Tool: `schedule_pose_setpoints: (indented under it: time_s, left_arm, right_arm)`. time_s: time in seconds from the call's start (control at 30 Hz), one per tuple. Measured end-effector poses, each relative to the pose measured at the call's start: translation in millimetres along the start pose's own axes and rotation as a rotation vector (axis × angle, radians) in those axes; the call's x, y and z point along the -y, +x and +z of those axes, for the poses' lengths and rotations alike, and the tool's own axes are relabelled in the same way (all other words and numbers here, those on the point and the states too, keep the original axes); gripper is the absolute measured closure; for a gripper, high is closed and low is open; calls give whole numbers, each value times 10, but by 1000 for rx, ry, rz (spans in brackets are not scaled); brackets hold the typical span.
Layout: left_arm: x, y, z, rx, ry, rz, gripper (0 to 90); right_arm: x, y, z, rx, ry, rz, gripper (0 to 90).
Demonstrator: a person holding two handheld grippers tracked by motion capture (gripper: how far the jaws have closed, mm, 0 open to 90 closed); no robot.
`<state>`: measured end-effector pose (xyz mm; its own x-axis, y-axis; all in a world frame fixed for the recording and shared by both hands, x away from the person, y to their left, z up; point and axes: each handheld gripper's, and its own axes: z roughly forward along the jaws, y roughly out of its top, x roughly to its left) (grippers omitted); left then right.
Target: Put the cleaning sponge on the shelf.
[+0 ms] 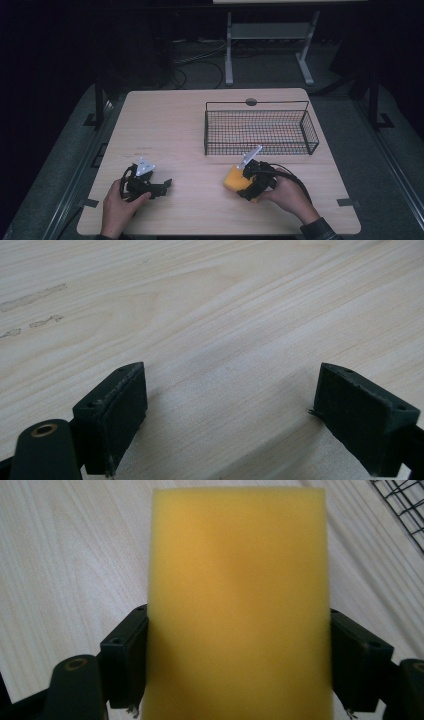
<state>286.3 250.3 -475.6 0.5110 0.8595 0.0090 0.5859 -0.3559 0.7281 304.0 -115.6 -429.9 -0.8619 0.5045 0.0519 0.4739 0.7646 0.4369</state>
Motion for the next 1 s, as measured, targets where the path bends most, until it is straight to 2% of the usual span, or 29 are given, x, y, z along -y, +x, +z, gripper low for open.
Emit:
schedule_pose_setpoints:
  time_s: [0.4, 1.0]
  left_arm:
    - [0, 0, 0, 1, 0, -1, 129]
    - [-1, -1, -2, 0, 2, -1, 129]
  right_arm:
    - [36, -63, -160, 4, -11, -6, 233]
    - [101, -209, -395, 13, -38, 17, 233]
